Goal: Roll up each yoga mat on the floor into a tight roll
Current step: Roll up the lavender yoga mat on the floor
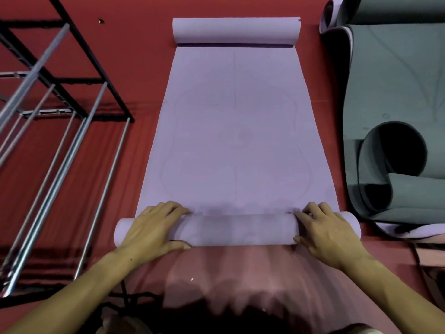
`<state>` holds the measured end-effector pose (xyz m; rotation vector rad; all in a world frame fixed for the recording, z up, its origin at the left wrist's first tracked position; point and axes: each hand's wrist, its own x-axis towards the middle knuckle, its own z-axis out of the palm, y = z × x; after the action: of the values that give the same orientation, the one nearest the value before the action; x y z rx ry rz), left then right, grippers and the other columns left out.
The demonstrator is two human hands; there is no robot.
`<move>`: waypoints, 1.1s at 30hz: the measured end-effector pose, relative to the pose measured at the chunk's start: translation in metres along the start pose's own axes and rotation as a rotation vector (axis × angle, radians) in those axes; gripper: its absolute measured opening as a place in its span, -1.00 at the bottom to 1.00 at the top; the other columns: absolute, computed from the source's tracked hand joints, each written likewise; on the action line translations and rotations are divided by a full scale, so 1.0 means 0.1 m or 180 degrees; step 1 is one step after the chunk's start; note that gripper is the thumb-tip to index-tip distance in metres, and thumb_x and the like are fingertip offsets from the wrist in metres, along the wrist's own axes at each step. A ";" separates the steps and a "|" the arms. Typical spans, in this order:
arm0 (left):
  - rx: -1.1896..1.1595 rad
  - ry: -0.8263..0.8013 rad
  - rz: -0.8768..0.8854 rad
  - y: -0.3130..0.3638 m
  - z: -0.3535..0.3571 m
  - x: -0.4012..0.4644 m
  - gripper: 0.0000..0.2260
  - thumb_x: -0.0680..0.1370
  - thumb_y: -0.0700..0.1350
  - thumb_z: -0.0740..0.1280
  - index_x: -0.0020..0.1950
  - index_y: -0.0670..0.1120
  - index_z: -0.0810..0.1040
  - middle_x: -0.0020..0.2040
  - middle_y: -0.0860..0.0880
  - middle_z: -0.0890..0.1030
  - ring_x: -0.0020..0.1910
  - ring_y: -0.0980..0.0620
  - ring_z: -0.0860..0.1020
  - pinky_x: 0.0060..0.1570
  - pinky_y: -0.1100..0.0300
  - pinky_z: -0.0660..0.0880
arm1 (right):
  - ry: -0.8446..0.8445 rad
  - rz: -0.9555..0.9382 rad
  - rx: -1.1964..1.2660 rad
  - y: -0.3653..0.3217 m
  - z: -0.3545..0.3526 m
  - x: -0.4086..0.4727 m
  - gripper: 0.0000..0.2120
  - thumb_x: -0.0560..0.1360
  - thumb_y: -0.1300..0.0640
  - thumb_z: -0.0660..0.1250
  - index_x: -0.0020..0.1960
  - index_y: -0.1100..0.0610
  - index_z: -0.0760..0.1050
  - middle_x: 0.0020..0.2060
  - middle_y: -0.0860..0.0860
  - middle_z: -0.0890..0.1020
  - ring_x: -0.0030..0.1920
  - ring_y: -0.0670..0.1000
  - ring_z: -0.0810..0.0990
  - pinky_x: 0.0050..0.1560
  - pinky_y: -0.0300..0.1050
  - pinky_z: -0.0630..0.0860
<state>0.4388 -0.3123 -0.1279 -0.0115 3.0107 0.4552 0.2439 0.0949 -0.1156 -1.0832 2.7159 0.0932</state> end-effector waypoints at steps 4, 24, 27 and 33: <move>-0.0020 -0.0120 -0.0202 0.03 0.08 0.06 -0.40 0.49 0.49 0.23 0.42 0.21 0.48 0.20 0.24 0.56 0.13 0.09 0.57 0.04 0.10 0.45 | -0.0117 -0.0031 -0.0024 -0.09 -0.07 0.04 -0.46 0.46 -0.17 0.35 0.40 -0.06 0.42 0.10 -0.07 0.54 0.02 0.07 0.48 -0.01 0.02 0.55; 0.0234 0.0116 -0.0134 0.24 0.04 0.04 -0.46 0.46 0.23 0.40 0.38 0.04 0.49 0.12 0.11 0.54 0.02 0.02 0.56 -0.07 0.10 0.53 | 0.0250 0.0034 0.0184 -0.19 -0.01 0.23 -0.54 0.49 -0.19 0.45 0.30 0.00 0.55 0.04 -0.03 0.57 -0.09 0.11 0.57 -0.23 -0.07 0.43; 0.0527 0.0184 -0.0073 0.23 0.08 0.05 -0.40 0.41 0.17 0.54 0.36 -0.05 0.54 0.24 0.00 0.60 0.14 -0.07 0.61 0.18 0.00 0.55 | 0.0296 0.0035 0.0336 -0.21 0.00 0.25 -0.60 0.53 -0.11 0.41 0.29 0.03 0.53 0.08 0.01 0.61 0.08 0.17 0.59 0.11 0.04 0.53; 0.0891 0.0150 -0.0219 0.25 0.11 0.04 -0.22 0.35 0.16 0.60 0.50 -0.08 0.48 0.31 -0.15 0.51 0.23 -0.21 0.52 0.23 -0.13 0.49 | 0.0277 0.0048 0.0183 -0.27 -0.08 0.23 -0.39 0.44 -0.28 0.32 0.37 0.06 0.52 0.19 0.07 0.52 0.11 0.19 0.46 0.06 0.12 0.56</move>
<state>0.4356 -0.2849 -0.1315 -0.1057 3.0792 0.0256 0.2443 0.0587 -0.1129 -1.0747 2.7853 -0.0304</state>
